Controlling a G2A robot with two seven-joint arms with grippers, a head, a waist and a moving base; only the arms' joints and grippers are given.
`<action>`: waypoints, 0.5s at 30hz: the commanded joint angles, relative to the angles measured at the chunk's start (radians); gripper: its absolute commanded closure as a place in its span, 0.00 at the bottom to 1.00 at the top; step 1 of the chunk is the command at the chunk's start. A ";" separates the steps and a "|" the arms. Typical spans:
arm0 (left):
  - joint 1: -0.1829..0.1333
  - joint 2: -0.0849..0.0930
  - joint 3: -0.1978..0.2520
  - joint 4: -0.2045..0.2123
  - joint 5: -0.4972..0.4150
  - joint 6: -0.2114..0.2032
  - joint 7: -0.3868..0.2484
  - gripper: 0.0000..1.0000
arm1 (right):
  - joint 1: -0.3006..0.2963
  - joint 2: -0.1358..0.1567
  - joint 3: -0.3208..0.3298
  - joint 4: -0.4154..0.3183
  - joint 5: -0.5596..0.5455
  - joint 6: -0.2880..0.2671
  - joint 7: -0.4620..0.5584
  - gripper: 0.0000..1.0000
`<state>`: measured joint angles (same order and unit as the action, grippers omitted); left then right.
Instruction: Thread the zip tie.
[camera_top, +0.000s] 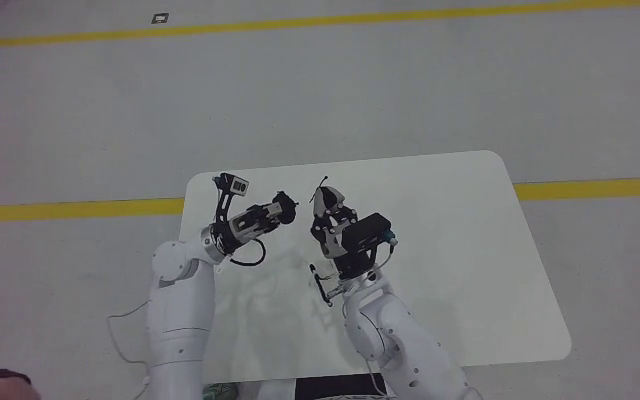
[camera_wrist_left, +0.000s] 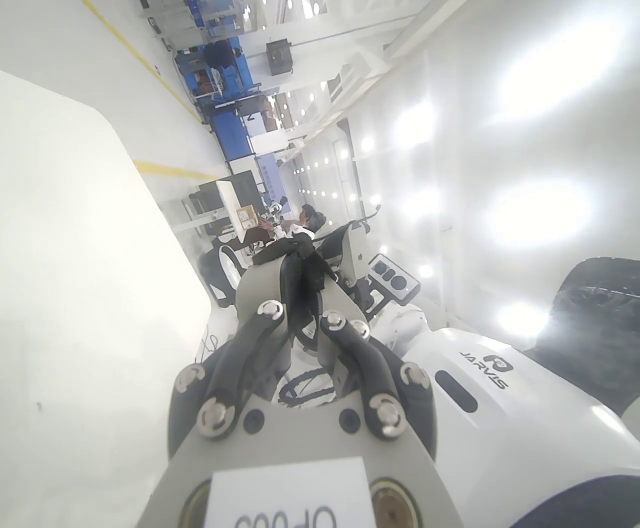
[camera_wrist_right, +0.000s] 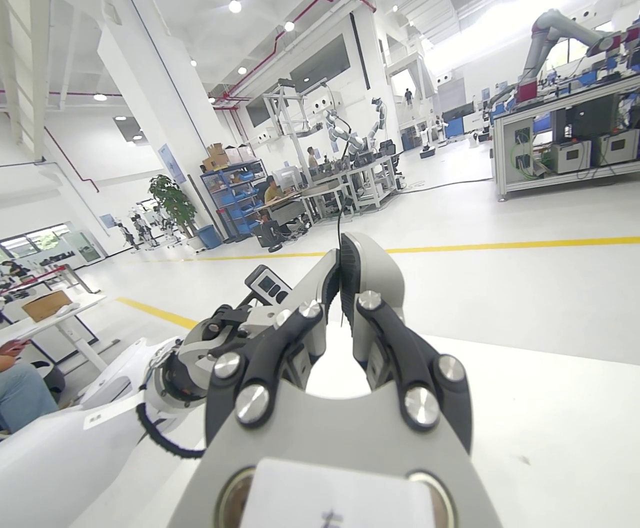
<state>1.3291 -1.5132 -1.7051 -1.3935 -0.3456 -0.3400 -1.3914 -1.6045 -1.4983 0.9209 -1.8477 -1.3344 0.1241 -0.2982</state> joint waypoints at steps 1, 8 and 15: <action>-0.001 -0.005 -0.005 0.002 0.005 0.000 0.001 1.00 | 0.005 -0.002 -0.005 -0.001 0.010 0.004 -0.016 1.00; -0.006 -0.011 0.000 0.018 -0.031 0.000 0.001 1.00 | 0.005 -0.002 -0.005 -0.001 0.010 0.004 -0.016 1.00; -0.006 -0.011 0.000 0.018 -0.031 0.000 0.001 1.00 | 0.007 0.000 -0.002 -0.006 -0.004 -0.004 -0.013 1.00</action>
<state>1.3233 -1.5240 -1.7051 -1.3758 -0.3768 -0.3400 -1.3900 -1.5977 -1.4996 0.9177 -1.8514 -1.3308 0.1240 -0.3120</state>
